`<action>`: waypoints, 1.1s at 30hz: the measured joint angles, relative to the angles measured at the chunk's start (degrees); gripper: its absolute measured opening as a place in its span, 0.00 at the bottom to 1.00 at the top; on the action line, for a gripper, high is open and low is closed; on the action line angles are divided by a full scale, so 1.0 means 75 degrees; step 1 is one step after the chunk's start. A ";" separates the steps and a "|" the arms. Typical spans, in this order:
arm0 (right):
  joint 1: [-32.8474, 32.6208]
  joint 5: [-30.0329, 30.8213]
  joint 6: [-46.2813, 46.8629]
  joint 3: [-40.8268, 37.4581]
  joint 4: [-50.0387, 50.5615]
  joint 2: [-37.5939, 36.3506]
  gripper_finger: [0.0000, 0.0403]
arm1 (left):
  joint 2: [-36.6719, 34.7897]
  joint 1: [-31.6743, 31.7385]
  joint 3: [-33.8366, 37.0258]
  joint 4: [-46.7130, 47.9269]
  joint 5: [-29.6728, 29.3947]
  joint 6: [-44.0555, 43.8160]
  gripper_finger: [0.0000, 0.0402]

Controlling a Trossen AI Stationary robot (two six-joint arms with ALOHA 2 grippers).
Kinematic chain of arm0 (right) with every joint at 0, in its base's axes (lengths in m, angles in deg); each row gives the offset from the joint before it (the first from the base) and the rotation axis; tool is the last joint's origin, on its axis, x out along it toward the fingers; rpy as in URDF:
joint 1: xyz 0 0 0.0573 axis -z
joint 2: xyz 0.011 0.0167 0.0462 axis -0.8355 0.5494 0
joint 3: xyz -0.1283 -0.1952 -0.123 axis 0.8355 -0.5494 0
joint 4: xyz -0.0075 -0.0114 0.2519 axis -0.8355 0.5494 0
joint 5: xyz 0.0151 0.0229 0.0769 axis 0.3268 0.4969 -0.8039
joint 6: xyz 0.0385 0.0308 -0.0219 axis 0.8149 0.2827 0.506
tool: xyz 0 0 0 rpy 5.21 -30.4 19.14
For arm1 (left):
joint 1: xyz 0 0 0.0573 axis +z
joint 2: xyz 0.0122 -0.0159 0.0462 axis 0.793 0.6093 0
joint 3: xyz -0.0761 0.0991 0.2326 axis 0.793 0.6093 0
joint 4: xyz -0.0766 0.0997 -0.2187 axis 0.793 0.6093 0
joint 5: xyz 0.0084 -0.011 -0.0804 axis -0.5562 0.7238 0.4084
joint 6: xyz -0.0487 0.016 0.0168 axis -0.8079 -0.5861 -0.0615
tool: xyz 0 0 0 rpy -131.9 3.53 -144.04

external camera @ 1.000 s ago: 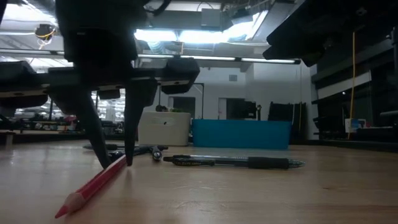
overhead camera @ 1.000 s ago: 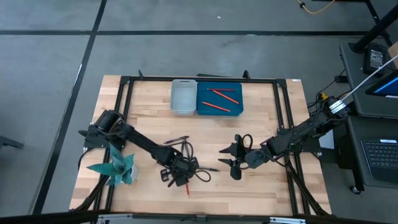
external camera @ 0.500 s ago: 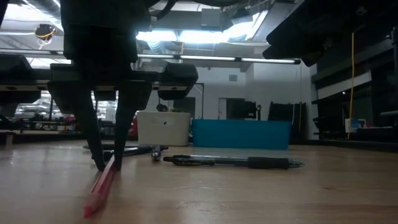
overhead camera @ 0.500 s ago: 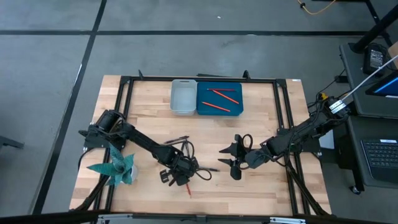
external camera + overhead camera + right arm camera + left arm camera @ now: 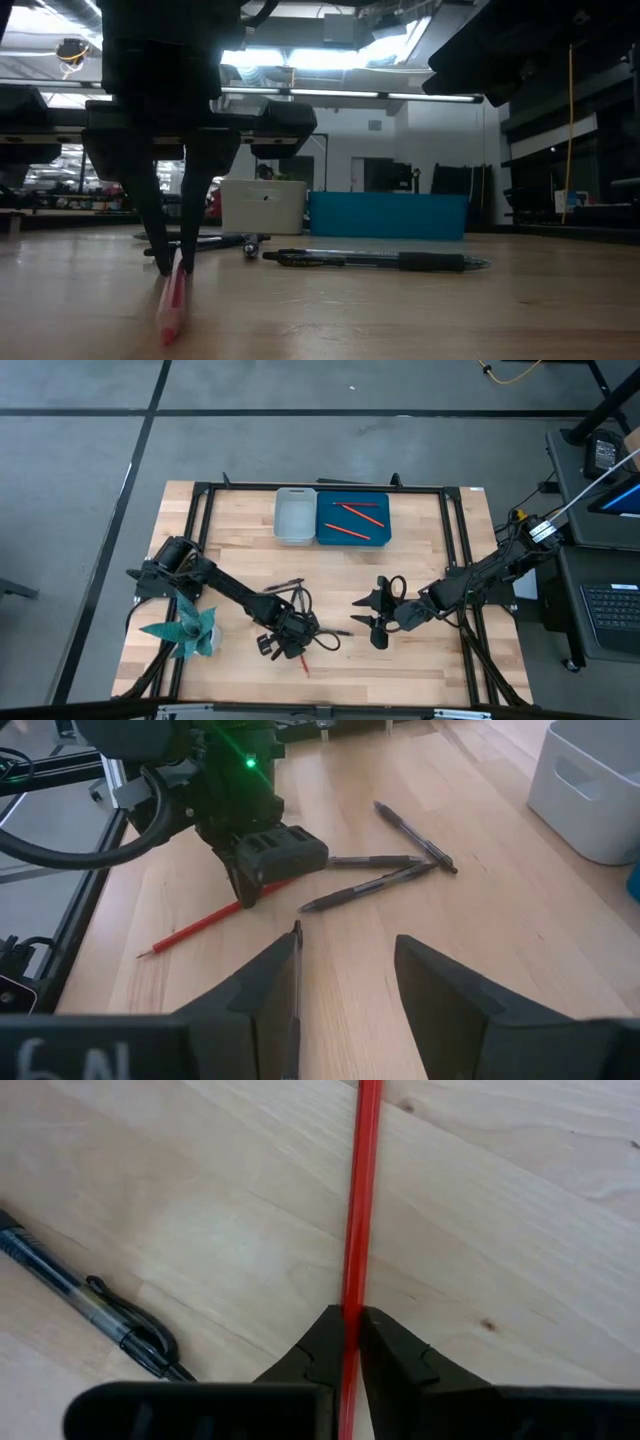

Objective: Sort pens & pencils
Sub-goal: Put the red pencil into the blue bin

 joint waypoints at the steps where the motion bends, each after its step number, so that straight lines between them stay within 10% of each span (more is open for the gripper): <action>1: 0.0000 0.0000 0.0000 0.0003 0.0001 0.0000 0.42 | 0.0000 0.0000 0.0000 0.0000 -0.0003 -0.0004 0.06; 33: -0.0694 0.1201 -0.0220 0.0000 0.0196 0.0000 0.42 | -0.0926 0.0199 0.0087 -0.0142 -0.0617 -0.0769 0.05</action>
